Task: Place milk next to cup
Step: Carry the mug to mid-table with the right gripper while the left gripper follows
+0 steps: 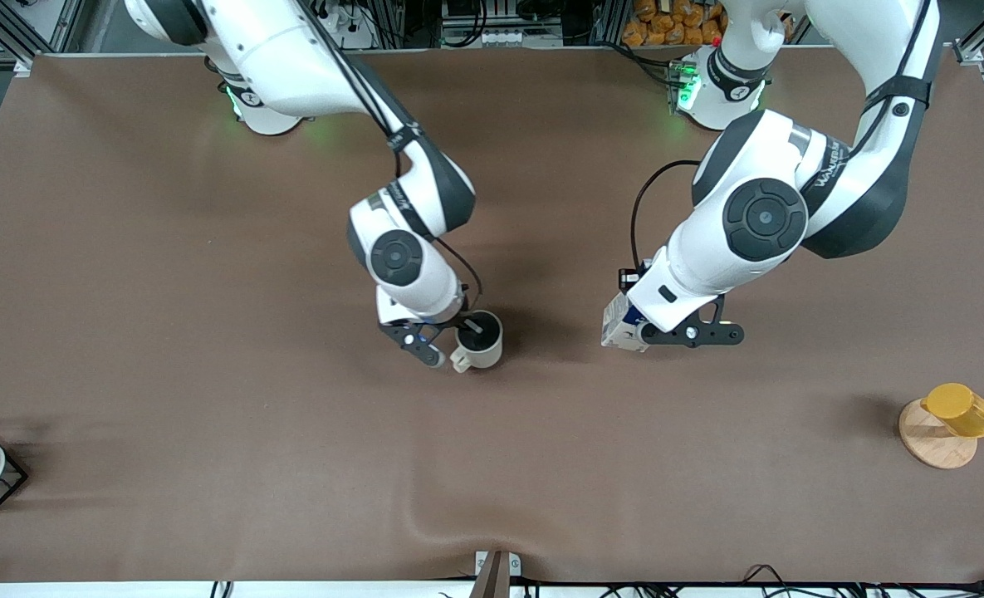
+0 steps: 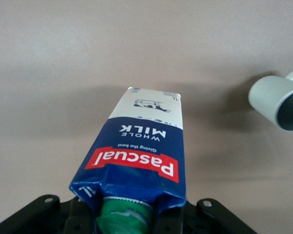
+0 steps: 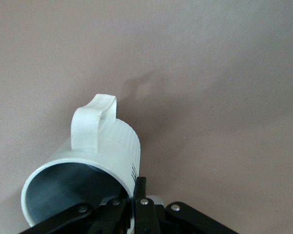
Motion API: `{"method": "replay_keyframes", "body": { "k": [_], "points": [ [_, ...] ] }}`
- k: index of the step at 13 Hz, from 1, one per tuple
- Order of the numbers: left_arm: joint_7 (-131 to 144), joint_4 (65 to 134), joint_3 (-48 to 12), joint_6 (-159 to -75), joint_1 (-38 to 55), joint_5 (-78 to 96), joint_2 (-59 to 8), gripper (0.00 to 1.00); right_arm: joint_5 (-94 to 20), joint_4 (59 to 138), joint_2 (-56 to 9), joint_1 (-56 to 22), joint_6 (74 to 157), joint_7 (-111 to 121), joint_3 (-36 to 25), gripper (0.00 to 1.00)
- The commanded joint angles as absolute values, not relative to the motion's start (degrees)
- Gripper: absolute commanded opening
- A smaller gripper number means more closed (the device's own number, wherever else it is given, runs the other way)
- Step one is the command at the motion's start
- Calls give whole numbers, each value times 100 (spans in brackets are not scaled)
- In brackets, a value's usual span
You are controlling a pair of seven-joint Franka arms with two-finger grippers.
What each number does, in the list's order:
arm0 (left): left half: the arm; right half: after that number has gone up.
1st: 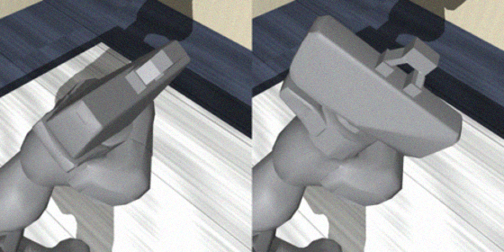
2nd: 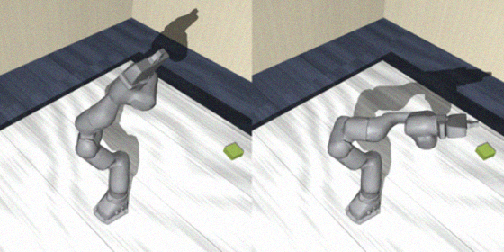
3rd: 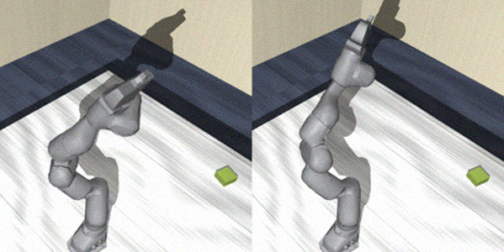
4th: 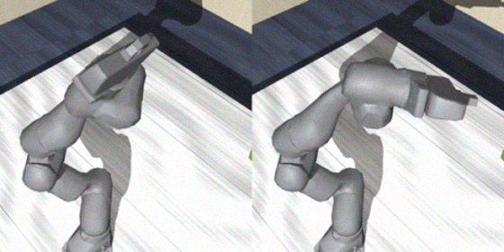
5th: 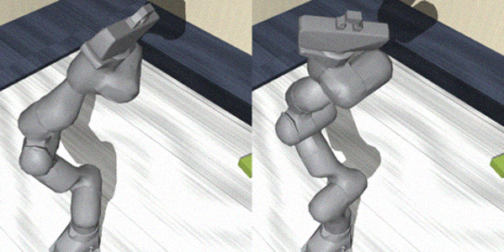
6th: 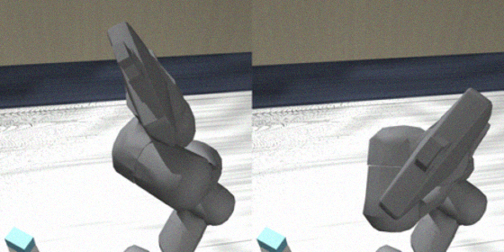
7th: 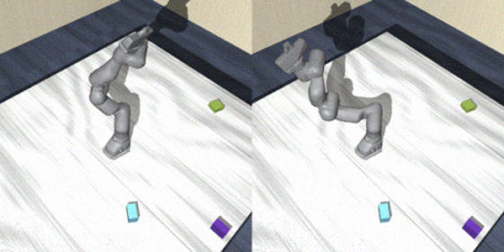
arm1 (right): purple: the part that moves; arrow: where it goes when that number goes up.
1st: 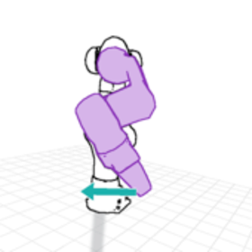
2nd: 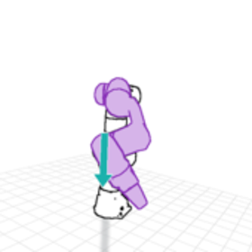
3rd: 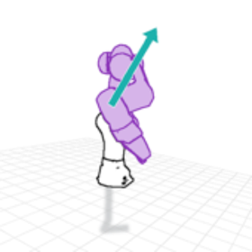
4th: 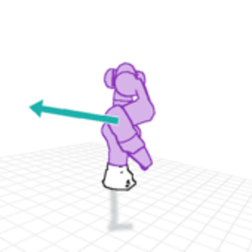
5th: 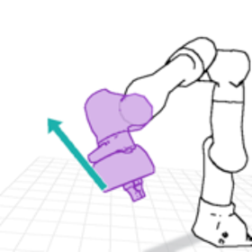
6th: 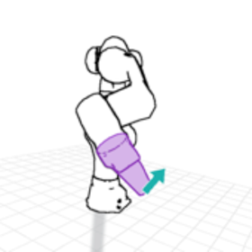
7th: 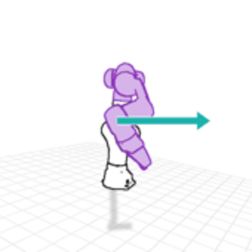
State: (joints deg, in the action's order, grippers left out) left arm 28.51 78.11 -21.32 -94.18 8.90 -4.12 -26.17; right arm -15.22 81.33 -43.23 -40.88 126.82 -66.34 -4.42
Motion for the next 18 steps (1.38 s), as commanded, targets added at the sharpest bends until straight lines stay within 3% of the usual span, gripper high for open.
{"method": "replay_keyframes", "body": {
  "k": [1, 2, 3, 4, 8, 11, 16, 18],
  "points": [
    [2971, 7866, -2118, -9273, 844, -378, -2443, 0, -1591, 7849, -4570, -4209, 12674, -6838, -519, 0],
    [2971, 7875, -2109, -9212, 826, -378, -2443, 0, -1600, 7857, -4570, -4210, 12709, -6838, -519, 0],
    [2979, 7866, -2109, -9185, 817, -378, -2400, 0, -1591, 7849, -4570, -4210, 12709, -6820, -519, 8],
    [2979, 7875, -2109, -9176, 817, -378, -2356, 0, -1591, 7849, -4562, -4184, 12692, -6803, -519, 99],
    [2997, 7884, -2118, -9035, 870, -369, -2206, 0, -1556, 7770, -4377, -4113, 12324, -6741, -554, 100],
    [3111, 7884, -2232, -9009, 896, -360, -2197, 0, -1573, 7077, -4298, -3676, 11026, -6689, -563, 100],
    [3365, 7884, -2416, -8815, 940, -316, -2180, 0, -766, 7075, -3367, -2946, 9706, -4759, -659, 100],
    [3847, 7875, -2566, -8815, 1141, -299, -2241, 0, -668, 7084, -3130, -2402, 9633, -4030, -650, 100]
  ]
}}
